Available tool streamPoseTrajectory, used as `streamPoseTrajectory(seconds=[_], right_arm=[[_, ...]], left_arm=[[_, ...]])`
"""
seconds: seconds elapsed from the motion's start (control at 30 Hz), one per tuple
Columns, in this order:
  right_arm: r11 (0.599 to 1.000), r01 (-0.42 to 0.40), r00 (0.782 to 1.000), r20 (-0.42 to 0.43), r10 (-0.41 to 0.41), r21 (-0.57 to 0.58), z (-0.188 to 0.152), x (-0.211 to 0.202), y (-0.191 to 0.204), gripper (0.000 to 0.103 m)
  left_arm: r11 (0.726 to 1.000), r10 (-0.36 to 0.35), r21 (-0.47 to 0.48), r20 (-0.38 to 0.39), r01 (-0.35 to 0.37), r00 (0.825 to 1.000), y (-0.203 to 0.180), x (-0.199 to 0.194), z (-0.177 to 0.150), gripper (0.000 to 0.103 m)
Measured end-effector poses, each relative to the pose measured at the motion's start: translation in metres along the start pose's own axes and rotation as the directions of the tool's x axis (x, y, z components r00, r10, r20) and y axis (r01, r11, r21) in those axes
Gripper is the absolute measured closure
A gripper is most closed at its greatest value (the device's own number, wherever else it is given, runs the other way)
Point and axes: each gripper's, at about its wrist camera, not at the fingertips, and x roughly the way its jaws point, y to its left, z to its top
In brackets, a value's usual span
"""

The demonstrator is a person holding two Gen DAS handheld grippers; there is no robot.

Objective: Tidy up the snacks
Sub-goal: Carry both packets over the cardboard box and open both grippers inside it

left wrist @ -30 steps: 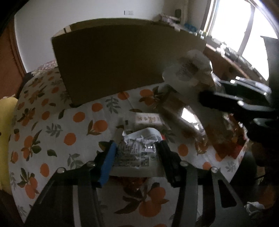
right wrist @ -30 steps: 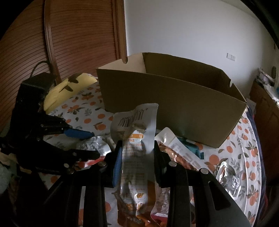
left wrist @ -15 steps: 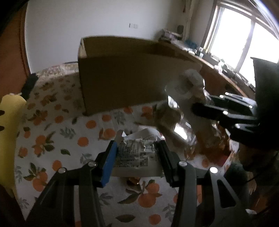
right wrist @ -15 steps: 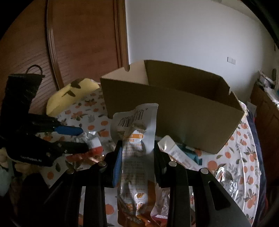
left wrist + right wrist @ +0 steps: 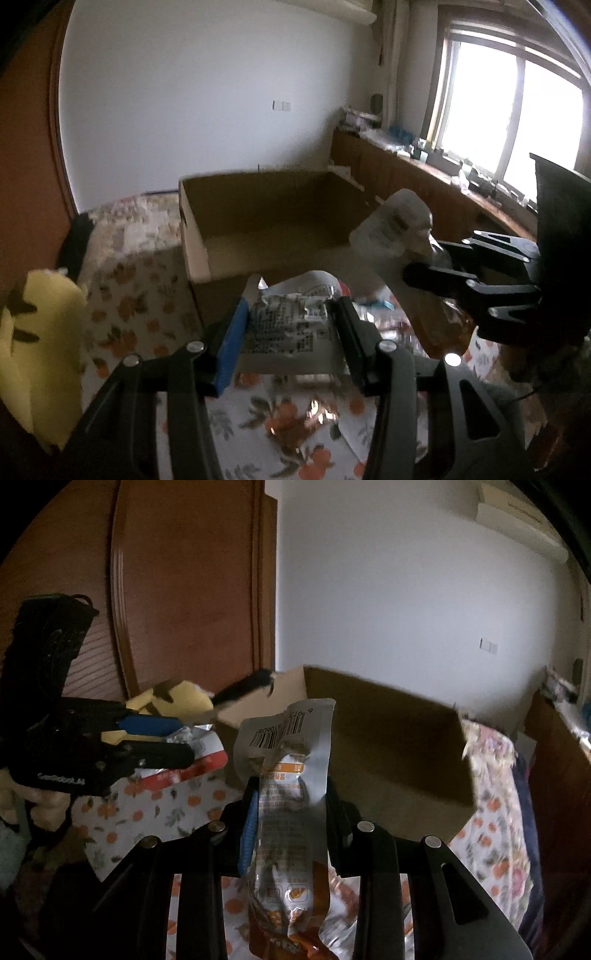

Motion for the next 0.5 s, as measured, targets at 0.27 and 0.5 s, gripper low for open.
streamPoseTrajectory(seconds=[0.27, 0.5], right_arm=[[0.996, 0.050, 0.998, 0.049, -0.046, -0.080, 0.057, 0.006, -0.018, 0.073], [0.990, 0.091, 0.995, 0.054, -0.086, -0.108, 0.087, 0.036, -0.040, 0.073]], left_arm=[[0.999, 0.032, 0.036, 0.076, -0.034, 0.997, 0.003, 0.011, 0.060, 0.056], [0.998, 0.031, 0.048, 0.110, -0.036, 0.993, 0.012, 0.044, 0.099, 0.055]])
